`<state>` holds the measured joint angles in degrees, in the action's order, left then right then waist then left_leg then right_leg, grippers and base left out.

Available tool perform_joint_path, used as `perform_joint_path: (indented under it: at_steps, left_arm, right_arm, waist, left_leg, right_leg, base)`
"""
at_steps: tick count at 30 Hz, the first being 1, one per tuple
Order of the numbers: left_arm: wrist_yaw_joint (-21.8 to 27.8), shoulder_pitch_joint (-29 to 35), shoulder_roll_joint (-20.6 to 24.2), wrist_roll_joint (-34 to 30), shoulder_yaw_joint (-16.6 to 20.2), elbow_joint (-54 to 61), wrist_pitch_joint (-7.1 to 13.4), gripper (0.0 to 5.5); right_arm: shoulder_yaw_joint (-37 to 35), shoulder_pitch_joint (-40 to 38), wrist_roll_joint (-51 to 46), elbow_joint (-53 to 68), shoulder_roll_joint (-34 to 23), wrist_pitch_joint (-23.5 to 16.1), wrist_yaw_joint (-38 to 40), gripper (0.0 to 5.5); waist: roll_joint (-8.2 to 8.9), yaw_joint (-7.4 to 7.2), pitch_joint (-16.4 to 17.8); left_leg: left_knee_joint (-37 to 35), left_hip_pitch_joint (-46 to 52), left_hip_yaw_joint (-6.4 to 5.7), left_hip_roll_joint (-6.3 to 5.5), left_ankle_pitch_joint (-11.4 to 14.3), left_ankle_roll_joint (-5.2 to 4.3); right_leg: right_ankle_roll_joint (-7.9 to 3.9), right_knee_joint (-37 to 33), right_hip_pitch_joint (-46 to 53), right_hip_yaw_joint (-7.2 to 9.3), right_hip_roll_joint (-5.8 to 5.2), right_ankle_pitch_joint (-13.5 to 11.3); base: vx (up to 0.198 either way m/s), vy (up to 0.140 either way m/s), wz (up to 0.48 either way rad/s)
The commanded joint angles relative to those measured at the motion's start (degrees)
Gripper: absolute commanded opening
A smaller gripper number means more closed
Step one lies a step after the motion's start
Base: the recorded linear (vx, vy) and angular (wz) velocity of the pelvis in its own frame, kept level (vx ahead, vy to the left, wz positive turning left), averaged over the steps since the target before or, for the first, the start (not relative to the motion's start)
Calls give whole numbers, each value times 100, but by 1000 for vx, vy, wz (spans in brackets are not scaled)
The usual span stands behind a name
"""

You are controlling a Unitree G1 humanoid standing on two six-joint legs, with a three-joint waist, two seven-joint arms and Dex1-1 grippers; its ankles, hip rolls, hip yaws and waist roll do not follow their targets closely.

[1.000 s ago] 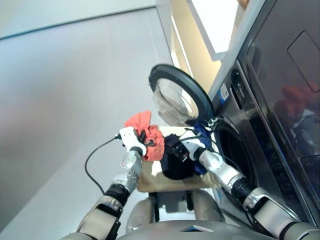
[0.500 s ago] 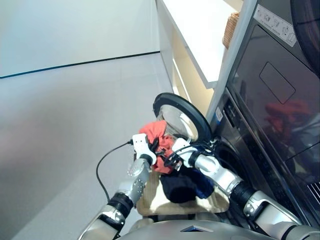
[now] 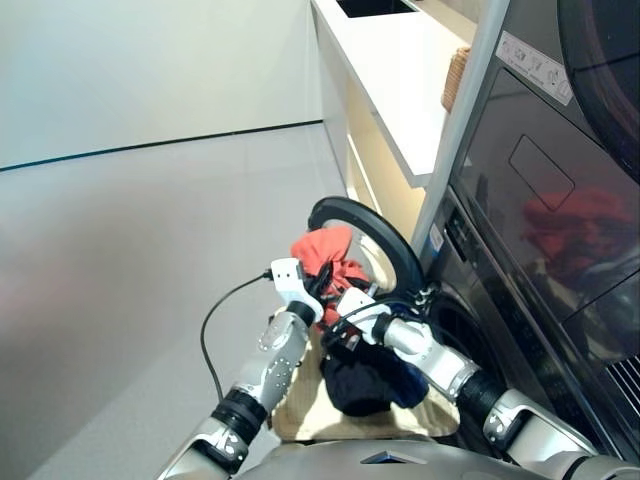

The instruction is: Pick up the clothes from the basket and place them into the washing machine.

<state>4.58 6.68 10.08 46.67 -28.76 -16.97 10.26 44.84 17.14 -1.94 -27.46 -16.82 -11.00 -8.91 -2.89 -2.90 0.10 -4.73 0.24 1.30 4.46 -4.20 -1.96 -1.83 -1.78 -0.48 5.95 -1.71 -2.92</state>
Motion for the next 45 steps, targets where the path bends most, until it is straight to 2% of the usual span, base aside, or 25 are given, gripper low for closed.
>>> perform_joint_path:
  at_steps: [1,6,9,17,19,20,22,24,26,30,32,39,40,41,45]
  left_arm:
    - [345,238,106,247,-11,607,149,0]
    - [356,62,234,310,83,850,12,0]
    - [332,2,249,391,77,959,-41,0]
    - [263,-62,317,605,14,1195,-108,0]
    - [259,-69,329,641,-14,1256,-126,0]
    - [272,-80,336,657,-16,1275,-145,0]
    - [290,-102,336,655,-29,1282,-167,0]
    - [308,-102,338,659,-24,1283,-187,0]
    - [324,-112,343,649,-15,1269,-205,0]
    - [384,-110,350,656,23,1214,-230,0]
    - [391,-114,343,666,52,1188,-233,0]
    - [402,-98,336,668,139,1116,-220,0]
    - [394,-91,324,674,177,1083,-212,511]
    - [370,-85,313,663,215,1073,-186,550]
    - [308,-145,244,664,469,940,-102,550]
  right_arm:
    - [-341,604,191,-275,396,-182,272,550]
    - [-746,610,1067,-138,164,-99,807,550]
    - [-892,696,1367,-281,240,13,1029,550]
    - [-1072,1088,1612,-606,438,184,1470,550]
    - [-1047,1142,1583,-627,465,215,1445,283]
    - [-1038,1145,1586,-591,462,218,1424,248]
    - [-1037,1129,1541,-534,453,220,1367,129]
    - [-1039,1082,1504,-453,421,204,1320,45]
    - [-1056,1031,1472,-357,374,185,1275,28]
    - [-1085,865,1468,-33,252,132,1140,32]
    - [-1107,790,1480,106,188,116,1095,0]
    - [-1156,600,1451,298,89,71,983,0]
    - [-1190,567,1440,291,78,68,983,0]
    - [-1220,516,1414,297,70,70,986,0]
    - [-1386,304,1260,282,100,58,1034,0]
  waist:
    - [422,80,-64]
    - [404,77,-86]
    - [399,83,-92]
    - [397,142,-106]
    - [403,151,-105]
    - [404,151,-110]
    - [403,144,-114]
    - [404,135,-116]
    - [403,128,-114]
    - [405,99,-106]
    - [406,86,-101]
    - [411,60,-98]
    - [408,54,-98]
    - [405,49,-98]
    - [395,35,-102]
  left_leg:
    - [78,315,165,-376,504,56]
    - [77,339,170,-372,526,68]
    - [89,347,172,-374,542,80]
    - [102,368,176,-379,574,97]
    - [100,371,169,-386,578,100]
    - [107,374,169,-388,582,101]
    - [112,380,171,-390,589,103]
    - [111,391,166,-392,597,107]
    - [110,394,170,-389,601,106]
    - [108,399,177,-385,604,105]
    - [106,403,180,-384,604,108]
    - [102,410,181,-389,609,111]
    - [102,413,180,-391,611,112]
    - [96,414,181,-391,609,111]
    - [86,427,192,-399,611,118]
  right_leg:
    - [-507,-322,301,17,-215,337]
    - [-516,-322,325,14,-208,358]
    - [-516,-322,343,11,-208,373]
    - [-514,-322,375,16,-215,392]
    - [-513,-322,380,18,-215,391]
    - [-511,-322,385,16,-215,391]
    - [-507,-322,390,18,-217,394]
    - [-504,-322,390,15,-218,398]
    - [-507,-322,391,18,-221,399]
    - [-513,-322,390,12,-220,398]
    - [-514,-322,390,10,-222,400]
    - [-519,-322,391,13,-225,403]
    - [-521,-322,392,13,-227,402]
    - [-522,-322,391,12,-229,401]
    - [-528,-322,389,6,-232,400]
  base:
    - [0,0,0]
    - [0,0,0]
    - [0,0,0]
    - [0,0,0]
    - [0,0,0]
    - [0,0,0]
    - [0,0,0]
    - [0,0,0]
    - [0,0,0]
    - [0,0,0]
    - [0,0,0]
    - [0,0,0]
    - [0,0,0]
    - [0,0,0]
    - [0,0,0]
